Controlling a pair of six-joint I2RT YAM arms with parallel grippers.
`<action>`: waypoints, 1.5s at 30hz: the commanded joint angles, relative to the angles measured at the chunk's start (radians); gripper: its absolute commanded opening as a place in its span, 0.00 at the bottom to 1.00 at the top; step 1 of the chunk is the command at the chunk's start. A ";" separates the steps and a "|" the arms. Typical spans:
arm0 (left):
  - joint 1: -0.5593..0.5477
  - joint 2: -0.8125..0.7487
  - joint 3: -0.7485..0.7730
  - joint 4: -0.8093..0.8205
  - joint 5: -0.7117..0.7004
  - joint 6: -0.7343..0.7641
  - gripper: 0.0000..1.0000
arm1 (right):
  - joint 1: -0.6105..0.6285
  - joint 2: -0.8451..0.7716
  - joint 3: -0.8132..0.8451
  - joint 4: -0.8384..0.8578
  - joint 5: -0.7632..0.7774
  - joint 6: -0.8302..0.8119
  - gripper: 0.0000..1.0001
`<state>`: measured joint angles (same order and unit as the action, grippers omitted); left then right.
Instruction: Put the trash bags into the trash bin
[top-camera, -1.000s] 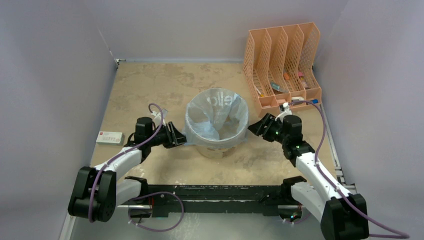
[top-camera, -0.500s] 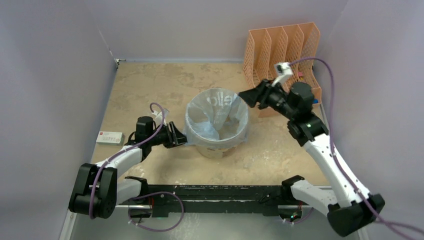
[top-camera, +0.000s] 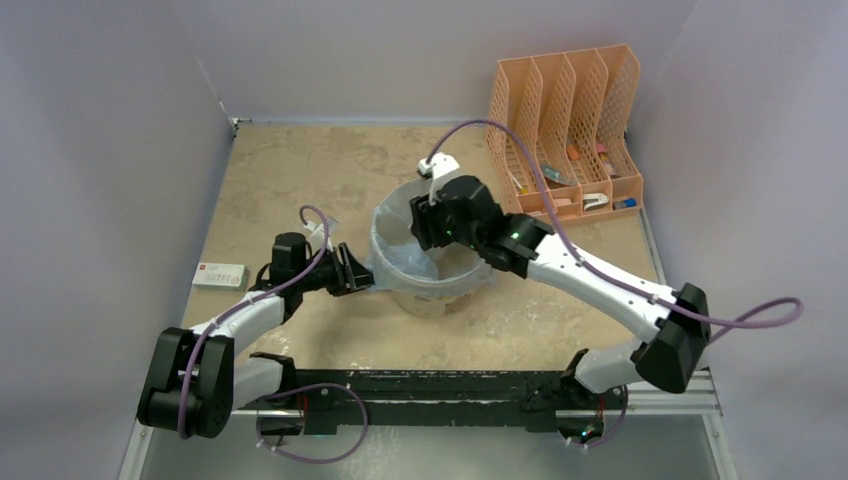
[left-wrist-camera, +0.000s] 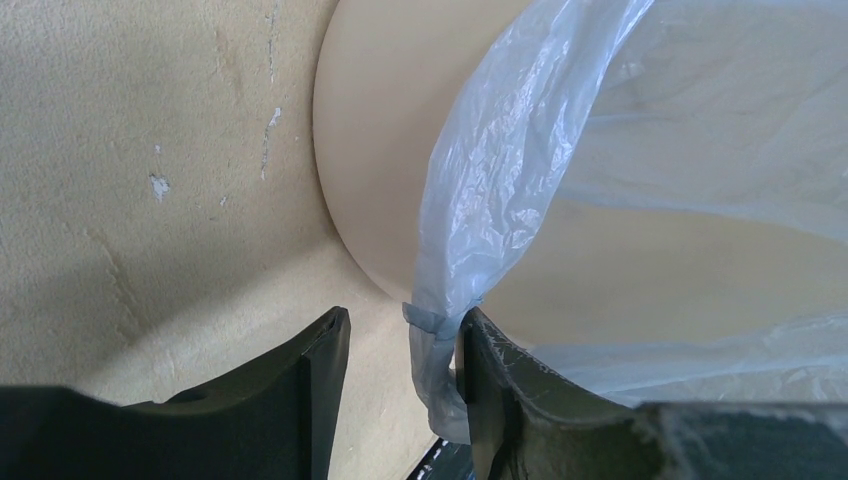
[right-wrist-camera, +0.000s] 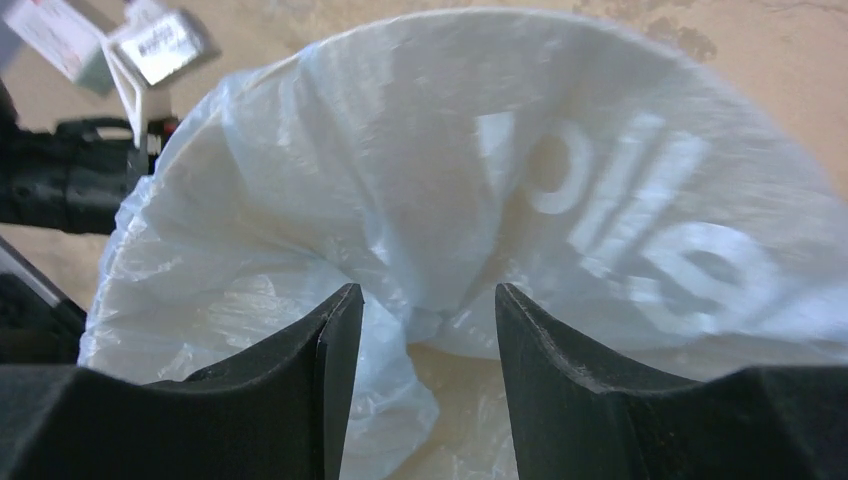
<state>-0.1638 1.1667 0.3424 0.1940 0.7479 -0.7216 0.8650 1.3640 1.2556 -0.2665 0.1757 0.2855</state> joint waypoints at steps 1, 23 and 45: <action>0.006 -0.013 0.014 0.030 0.021 0.011 0.41 | 0.053 0.075 0.072 -0.025 0.108 -0.099 0.54; 0.006 -0.001 0.021 0.001 0.032 0.048 0.38 | 0.059 0.106 0.031 0.015 0.165 -0.042 0.77; 0.006 -0.003 0.011 0.010 0.037 0.068 0.38 | -0.001 0.207 -0.030 0.064 -0.120 -0.055 0.58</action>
<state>-0.1638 1.1667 0.3424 0.1665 0.7712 -0.6834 0.8459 1.5009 1.2263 -0.2718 0.1135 0.2398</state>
